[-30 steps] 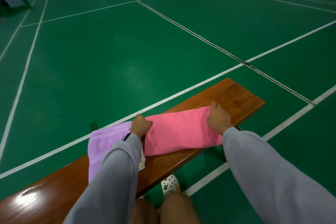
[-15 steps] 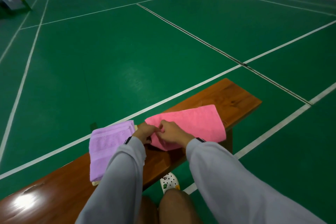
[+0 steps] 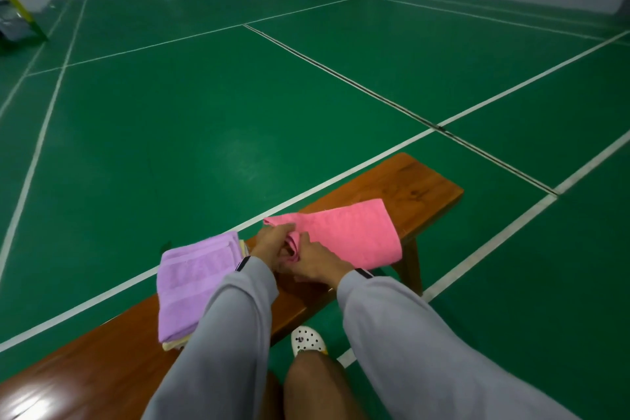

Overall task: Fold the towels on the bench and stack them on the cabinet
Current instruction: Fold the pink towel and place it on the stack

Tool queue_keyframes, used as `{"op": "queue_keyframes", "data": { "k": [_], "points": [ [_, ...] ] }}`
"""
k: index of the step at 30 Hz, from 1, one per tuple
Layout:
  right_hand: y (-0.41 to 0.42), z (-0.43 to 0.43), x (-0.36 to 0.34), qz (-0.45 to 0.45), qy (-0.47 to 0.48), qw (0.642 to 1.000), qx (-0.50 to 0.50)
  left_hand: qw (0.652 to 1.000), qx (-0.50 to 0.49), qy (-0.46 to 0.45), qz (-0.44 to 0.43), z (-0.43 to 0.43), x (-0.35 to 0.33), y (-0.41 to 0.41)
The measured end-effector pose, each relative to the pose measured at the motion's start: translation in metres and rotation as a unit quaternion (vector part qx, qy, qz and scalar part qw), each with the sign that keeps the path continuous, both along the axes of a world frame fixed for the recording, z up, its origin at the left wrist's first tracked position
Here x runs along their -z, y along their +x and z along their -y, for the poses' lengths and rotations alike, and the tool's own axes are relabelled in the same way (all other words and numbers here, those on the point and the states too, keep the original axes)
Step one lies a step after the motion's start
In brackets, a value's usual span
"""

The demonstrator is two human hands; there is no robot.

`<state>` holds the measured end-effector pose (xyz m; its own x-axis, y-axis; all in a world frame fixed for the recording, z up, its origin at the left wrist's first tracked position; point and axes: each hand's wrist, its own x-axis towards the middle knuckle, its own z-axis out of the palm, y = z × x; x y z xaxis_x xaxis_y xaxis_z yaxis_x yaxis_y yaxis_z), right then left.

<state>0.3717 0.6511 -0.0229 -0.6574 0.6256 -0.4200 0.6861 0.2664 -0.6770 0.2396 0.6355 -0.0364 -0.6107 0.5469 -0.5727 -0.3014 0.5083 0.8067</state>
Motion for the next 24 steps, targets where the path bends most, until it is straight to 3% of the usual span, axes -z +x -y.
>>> {"op": "queue_keyframes", "data": {
  "k": [5, 8, 15, 21, 24],
  "points": [
    [0.014, -0.006, -0.011, 0.002, 0.071, 0.994, 0.079, 0.958, 0.117, -0.029, -0.259, -0.019, -0.027, 0.027],
    [0.026, -0.015, -0.022, -0.021, 0.078, 0.991, 0.108, 0.925, 0.166, -0.03, -0.341, -0.037, -0.047, 0.045],
    [0.076, -0.053, -0.028, -0.049, 0.092, 0.984, 0.142, 0.901, 0.228, -0.018, -0.369, -0.069, -0.063, 0.087],
    [0.126, -0.079, -0.02, -0.071, 0.097, 0.973, 0.196, 0.915, 0.241, -0.001, -0.324, -0.092, -0.055, 0.117],
    [0.144, -0.089, -0.017, -0.032, 0.105, 0.972, 0.207, 0.91, 0.261, 0.011, -0.321, -0.103, -0.054, 0.13]
  ]
}}
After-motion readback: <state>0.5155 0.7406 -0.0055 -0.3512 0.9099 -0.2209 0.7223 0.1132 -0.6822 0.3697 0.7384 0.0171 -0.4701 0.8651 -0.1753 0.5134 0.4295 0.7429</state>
